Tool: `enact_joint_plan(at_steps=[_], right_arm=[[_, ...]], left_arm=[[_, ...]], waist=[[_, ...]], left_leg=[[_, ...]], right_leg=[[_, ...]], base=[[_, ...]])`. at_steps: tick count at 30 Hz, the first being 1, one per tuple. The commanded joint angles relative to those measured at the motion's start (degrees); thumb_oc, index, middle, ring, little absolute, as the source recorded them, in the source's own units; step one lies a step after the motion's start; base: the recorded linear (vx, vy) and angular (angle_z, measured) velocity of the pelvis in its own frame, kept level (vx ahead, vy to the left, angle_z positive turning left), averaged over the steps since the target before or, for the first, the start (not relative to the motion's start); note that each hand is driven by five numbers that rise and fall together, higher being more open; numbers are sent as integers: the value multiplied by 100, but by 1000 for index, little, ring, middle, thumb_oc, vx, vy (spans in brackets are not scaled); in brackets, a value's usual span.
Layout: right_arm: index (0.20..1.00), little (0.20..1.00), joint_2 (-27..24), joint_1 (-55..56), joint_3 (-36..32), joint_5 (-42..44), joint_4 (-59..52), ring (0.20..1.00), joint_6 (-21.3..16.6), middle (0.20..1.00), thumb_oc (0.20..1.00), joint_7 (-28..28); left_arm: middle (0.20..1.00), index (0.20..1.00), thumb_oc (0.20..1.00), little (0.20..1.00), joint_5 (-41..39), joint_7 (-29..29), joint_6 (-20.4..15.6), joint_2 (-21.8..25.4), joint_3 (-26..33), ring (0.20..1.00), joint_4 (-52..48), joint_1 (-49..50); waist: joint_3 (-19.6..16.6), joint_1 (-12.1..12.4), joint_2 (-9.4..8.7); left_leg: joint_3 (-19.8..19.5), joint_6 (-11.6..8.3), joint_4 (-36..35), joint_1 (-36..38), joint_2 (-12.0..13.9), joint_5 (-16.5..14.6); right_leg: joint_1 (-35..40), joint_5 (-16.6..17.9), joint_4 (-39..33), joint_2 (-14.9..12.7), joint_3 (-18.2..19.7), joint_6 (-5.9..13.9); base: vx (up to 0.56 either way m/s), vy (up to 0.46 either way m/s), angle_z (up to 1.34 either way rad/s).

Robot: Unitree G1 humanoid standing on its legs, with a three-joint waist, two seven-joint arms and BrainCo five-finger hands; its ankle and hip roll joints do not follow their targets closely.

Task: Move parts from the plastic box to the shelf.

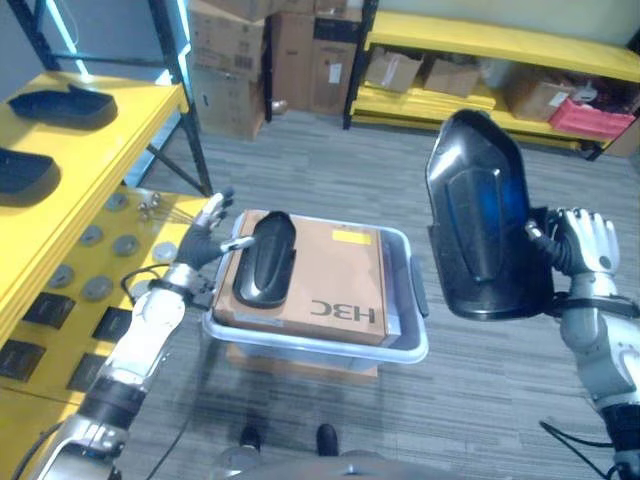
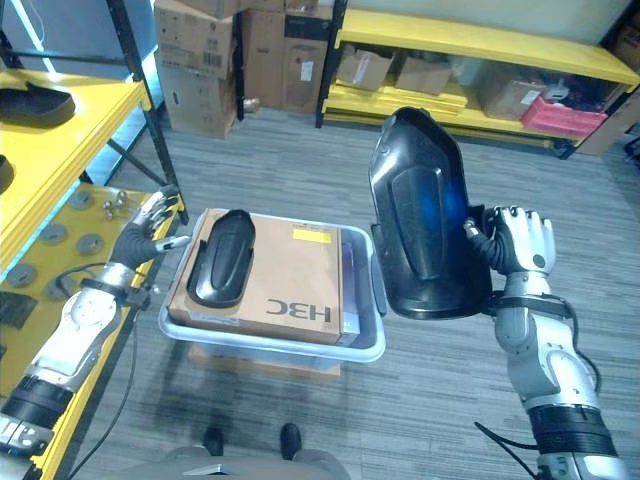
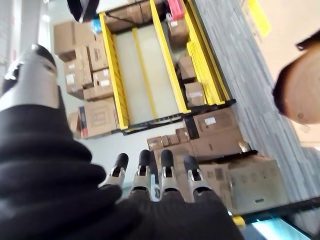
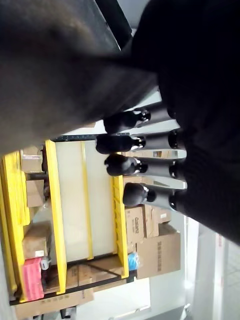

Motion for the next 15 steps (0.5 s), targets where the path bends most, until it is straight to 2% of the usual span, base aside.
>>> enact_joint_plan(at_steps=[1, 3, 4, 6, 15], right_arm=[[200, 200, -733, -436, -321, -396, -313, 200, 11, 200, 200, -260], [200, 200, -810, -471, -293, -473, -383, 200, 15, 200, 200, -243], [200, 200, -936, -575, -191, -623, -494, 200, 70, 200, 200, -259], [200, 200, -956, -652, -147, -676, -552, 200, 98, 200, 200, -326], [200, 200, -804, -1086, 197, -866, -857, 200, 206, 200, 200, -505]], left_arm=[[1000, 1000, 1000, 1000, -301, -307, -226, -27, -492, 1000, 316, -904], [1000, 1000, 1000, 1000, -431, -357, -215, -72, -634, 1000, 421, -1074], [1000, 1000, 1000, 1000, -553, -323, -181, -273, -911, 1000, 644, -1411], [1000, 1000, 1000, 1000, -561, -286, -171, -379, -1033, 1000, 763, -1542], [1000, 1000, 1000, 1000, -1361, -362, 72, -965, -1390, 1000, 1433, -1820]], waist=[[-524, 84, 13], [-542, 66, 27], [-589, 14, 41], [-612, 4, 51], [-664, -38, 106]], left_leg=[[193, -339, 587, 555, 273, -1384], [220, -349, 562, 611, 285, -1385], [258, -360, 534, 710, 302, -1382], [274, -363, 521, 751, 322, -1378], [318, -377, 477, 818, 360, -1346]], right_leg=[[-106, -1372, 1060, -156, -239, 798], [-75, -1376, 1055, -146, -248, 798], [-10, -1382, 1047, -116, -246, 789], [19, -1390, 1039, -98, -229, 785], [52, -1392, 1042, -53, -220, 764]], base=[[24, 4, -10], [27, 3, -17], [19, -2, -21], [15, -1, -10], [-1, 3, -2]])
